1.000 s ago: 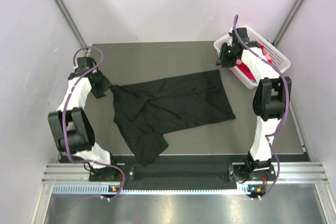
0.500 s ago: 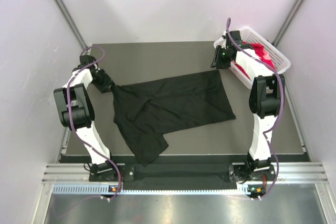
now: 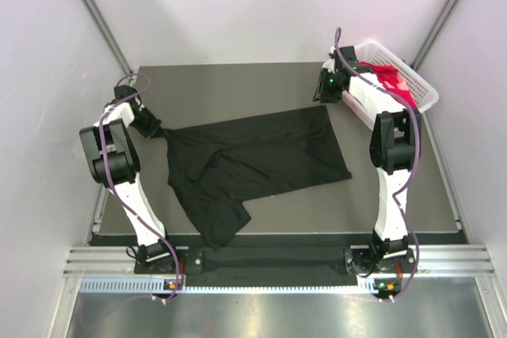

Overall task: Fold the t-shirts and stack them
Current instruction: Fold the tshirt

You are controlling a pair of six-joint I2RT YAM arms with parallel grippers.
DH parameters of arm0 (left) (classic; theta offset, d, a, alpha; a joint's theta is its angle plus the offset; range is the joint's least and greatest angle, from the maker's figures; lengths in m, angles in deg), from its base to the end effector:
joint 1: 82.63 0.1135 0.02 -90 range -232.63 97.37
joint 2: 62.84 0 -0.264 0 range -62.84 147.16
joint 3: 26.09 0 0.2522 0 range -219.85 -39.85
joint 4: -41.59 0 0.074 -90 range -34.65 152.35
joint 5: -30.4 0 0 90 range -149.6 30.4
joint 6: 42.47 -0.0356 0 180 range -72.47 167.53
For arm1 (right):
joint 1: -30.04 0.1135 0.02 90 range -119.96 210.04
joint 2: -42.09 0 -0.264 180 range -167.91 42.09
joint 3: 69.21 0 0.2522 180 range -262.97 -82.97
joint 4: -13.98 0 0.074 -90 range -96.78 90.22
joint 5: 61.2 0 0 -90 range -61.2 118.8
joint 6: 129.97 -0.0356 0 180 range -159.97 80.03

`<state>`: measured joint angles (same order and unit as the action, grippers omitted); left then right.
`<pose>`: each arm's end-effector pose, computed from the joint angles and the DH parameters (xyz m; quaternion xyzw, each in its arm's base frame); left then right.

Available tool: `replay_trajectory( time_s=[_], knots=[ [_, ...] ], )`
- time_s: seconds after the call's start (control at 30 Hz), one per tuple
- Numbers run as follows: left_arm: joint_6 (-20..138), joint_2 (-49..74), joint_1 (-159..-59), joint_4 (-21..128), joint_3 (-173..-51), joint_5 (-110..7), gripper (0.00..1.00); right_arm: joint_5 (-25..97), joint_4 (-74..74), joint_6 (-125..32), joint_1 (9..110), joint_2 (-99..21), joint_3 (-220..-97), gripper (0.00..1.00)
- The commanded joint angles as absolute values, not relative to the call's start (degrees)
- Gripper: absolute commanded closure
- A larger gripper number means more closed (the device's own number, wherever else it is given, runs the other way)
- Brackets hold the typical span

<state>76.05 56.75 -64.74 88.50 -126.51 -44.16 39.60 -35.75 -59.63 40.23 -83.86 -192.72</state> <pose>0.4145 0.1238 0.1612 -0.3564 0.9020 -0.1499 0.1923 0.4848 0.0939 0.2304 0.0473 0.9411 0.1691 0.2889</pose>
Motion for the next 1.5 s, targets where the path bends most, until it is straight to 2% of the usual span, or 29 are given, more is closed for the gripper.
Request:
replay_trajectory(
  time_s=[0.0, 0.07, 0.1, 0.13, 0.27, 0.33, 0.57, 0.77, 1.1, 1.47],
  knots=[
    [74.34, 58.19, -61.63, 88.40, -128.53, -47.56, 1.00, 39.87, -35.38, -59.66, 42.69, -84.83, -196.08, 0.66],
    [74.08, 58.28, -60.58, 89.27, -129.41, -46.33, 0.97, 39.87, -36.25, -59.48, 43.04, -85.26, -196.69, 0.66],
    [74.08, 58.10, -60.57, 90.06, -130.20, -46.50, 0.90, 39.87, -36.60, -59.31, 43.13, -85.35, -197.04, 0.66],
    [74.16, 57.75, -60.66, 90.50, -130.21, -46.15, 0.78, 39.70, -36.96, -59.31, 43.13, -85.36, -197.22, 0.66],
    [75.92, 54.15, -61.01, 91.81, -128.01, -44.75, 0.57, 39.17, -39.24, -58.52, 43.04, -83.96, -196.61, 0.66],
    [75.66, 51.69, -61.53, 93.14, -127.22, -45.09, 0.52, 39.17, -39.77, -58.17, 43.04, -82.90, -195.03, 0.66],
    [74.60, 39.41, -65.22, 96.57, -120.37, -47.12, 0.52, 36.18, -40.83, -56.50, 42.69, -79.11, -187.65, 0.66],
    [75.74, 32.45, -67.16, 97.98, -114.92, -44.67, 0.56, 33.46, -43.63, -56.49, 42.34, -82.54, -191.07, 0.64],
    [79.00, 31.20, -72.61, 95.69, -106.66, -40.27, 0.61, 34.15, -41.80, -55.62, 42.34, -77.89, -182.65, 0.64],
    [79.26, 33.23, -74.37, 95.43, -105.77, -40.35, 0.63, 35.56, -37.49, -56.58, 42.34, -77.53, -177.89, 0.67]
  ],
)
